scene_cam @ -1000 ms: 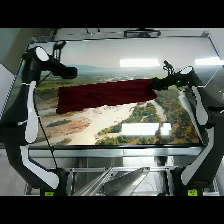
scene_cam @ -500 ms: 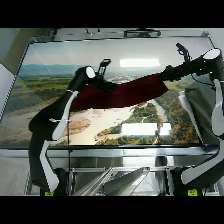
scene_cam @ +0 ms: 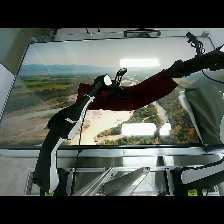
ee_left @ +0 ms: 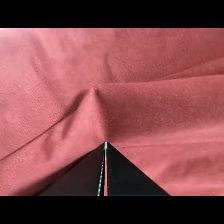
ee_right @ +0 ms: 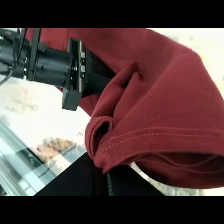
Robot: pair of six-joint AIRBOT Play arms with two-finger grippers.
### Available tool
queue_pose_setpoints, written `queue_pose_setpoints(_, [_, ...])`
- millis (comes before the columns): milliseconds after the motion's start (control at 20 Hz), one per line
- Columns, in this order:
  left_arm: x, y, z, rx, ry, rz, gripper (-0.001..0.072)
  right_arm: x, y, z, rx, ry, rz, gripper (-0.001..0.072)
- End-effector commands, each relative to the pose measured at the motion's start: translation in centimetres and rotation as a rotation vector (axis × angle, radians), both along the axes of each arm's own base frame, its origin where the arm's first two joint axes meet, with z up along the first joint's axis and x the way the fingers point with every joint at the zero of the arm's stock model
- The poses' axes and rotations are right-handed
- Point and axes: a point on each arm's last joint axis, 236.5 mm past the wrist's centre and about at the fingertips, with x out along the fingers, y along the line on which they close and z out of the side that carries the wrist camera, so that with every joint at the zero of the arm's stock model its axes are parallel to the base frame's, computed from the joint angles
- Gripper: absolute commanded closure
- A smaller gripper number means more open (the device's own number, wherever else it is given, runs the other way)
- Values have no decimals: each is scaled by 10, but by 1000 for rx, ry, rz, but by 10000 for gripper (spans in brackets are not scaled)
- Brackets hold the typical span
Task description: Fold the shirts.
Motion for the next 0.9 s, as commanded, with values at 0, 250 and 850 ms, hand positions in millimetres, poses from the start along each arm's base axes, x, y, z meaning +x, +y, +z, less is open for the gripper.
queue_pose_setpoints(0, [8, -15, 30, -119, 1, 46, 678, 8, 2, 9, 28, -24, -35, 694])
queue_pose_setpoints(250, [15, 75, 164, -163, -62, 21, 679, 21, 43, 40, 185, -69, -48, 694])
queue_pose_setpoints(850, [-10, 282, 340, -195, -243, 240, 678, 40, 422, -107, 307, -251, -292, 684])
